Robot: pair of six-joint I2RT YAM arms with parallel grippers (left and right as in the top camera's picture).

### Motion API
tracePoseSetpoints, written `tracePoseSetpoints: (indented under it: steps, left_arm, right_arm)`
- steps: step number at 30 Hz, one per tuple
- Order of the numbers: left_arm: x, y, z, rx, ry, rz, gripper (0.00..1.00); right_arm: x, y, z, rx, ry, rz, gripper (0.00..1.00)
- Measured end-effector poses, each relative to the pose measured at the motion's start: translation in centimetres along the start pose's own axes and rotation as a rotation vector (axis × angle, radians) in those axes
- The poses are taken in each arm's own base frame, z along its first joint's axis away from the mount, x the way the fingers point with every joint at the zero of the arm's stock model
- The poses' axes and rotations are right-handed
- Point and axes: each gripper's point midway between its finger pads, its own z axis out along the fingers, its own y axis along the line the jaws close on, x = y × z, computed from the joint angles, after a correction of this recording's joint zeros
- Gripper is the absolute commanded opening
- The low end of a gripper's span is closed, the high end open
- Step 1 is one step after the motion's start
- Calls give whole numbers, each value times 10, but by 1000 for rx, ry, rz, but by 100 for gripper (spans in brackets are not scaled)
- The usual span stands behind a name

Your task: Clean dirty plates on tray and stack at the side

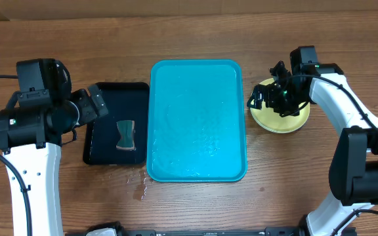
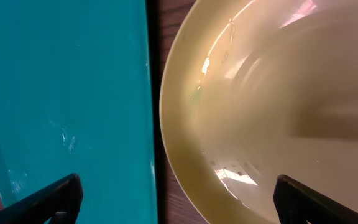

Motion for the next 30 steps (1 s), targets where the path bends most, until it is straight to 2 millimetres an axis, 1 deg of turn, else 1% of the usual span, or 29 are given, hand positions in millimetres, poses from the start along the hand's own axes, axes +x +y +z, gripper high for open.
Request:
tracePoseSetpoints:
  steps: [30]
  left_arm:
    - [0, 0, 0, 0, 0, 0, 100]
  right_arm:
    - [-1, 1, 0, -7, -2, -14, 100]
